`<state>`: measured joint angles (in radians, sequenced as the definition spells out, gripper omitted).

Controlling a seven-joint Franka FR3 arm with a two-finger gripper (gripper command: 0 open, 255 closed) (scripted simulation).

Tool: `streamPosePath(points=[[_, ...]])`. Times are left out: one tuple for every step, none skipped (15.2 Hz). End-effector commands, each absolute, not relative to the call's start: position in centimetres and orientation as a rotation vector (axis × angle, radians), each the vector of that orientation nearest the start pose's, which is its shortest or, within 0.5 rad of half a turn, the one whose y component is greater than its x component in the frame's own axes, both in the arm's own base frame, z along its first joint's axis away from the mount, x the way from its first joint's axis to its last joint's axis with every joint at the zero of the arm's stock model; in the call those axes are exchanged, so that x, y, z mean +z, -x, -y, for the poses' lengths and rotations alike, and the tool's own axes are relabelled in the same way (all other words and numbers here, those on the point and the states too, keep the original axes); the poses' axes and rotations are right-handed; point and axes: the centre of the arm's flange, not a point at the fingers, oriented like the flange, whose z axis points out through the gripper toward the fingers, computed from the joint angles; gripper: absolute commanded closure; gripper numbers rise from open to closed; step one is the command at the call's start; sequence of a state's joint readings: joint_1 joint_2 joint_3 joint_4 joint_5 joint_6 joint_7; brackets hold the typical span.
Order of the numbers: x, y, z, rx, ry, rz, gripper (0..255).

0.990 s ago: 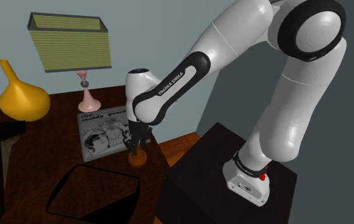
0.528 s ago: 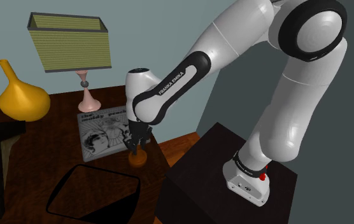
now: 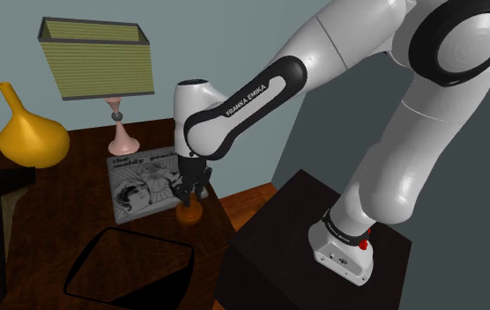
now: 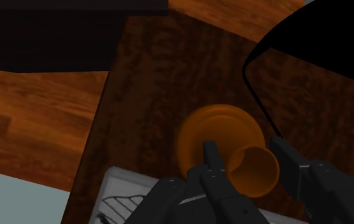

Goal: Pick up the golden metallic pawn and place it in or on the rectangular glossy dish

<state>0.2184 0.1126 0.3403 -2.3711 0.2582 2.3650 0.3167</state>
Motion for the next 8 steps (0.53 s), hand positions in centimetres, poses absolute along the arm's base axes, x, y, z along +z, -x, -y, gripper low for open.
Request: streamPosePath(points=[[28.3,-41.6,-26.6,0.289,2.988,0.070,255],[28.8,-41.6,-26.6,0.289,2.988,0.070,255],[29.3,-41.6,-26.6,0.289,2.988,0.070,255],[29.8,-41.6,-26.6,0.289,2.988,0.070,255],[30.4,-41.6,-26.6,0.289,2.988,0.070,255],[30.9,-41.6,-26.6,0.289,2.988,0.070,255],[31.4,-41.6,-26.6,0.289,2.988,0.070,255],[31.9,-41.6,-26.6,0.289,2.988,0.070,255]])
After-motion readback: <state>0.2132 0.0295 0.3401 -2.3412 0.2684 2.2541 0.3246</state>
